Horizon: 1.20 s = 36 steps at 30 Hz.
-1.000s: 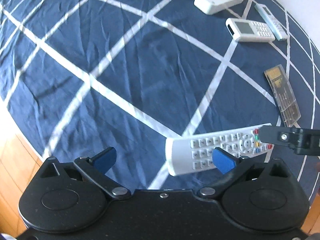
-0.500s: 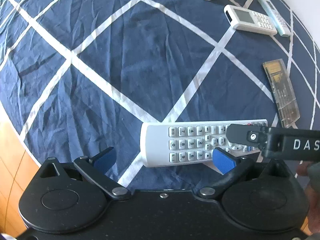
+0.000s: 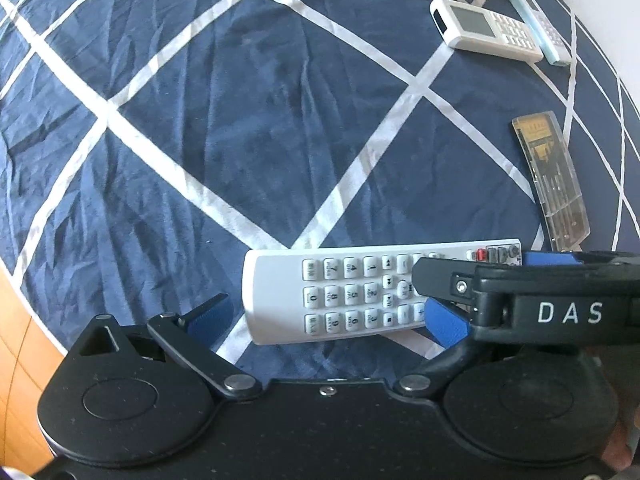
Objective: Organize objects
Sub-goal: 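Move the right tool to the white TV remote and grasp it, then lift the white TV remote with the right tool toward the box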
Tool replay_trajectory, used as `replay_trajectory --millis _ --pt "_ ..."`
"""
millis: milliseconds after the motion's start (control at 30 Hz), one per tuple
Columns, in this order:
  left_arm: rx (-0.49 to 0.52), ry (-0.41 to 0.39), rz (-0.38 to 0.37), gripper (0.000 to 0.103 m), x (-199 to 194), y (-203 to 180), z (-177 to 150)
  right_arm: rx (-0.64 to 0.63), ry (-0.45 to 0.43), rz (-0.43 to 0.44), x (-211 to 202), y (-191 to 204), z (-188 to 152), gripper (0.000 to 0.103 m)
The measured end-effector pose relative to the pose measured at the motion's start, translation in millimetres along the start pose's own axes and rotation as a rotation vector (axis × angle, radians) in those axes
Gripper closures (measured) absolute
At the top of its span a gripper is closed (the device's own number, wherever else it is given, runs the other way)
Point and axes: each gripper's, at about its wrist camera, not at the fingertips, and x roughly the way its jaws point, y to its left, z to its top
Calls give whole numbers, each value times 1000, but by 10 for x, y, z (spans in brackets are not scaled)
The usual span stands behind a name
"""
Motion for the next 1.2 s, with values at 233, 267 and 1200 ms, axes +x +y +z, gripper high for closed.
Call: replay_trajectory --millis 233,267,1200 --pt "6 15 -21 7 17 -29 52 -15 0 -21 3 34 17 10" --pt "4 16 -22 7 15 -31 53 -14 0 -23 3 35 19 10" --pt "201 -75 4 9 -761 -217 200 104 -164 -11 -699 236 -98 11"
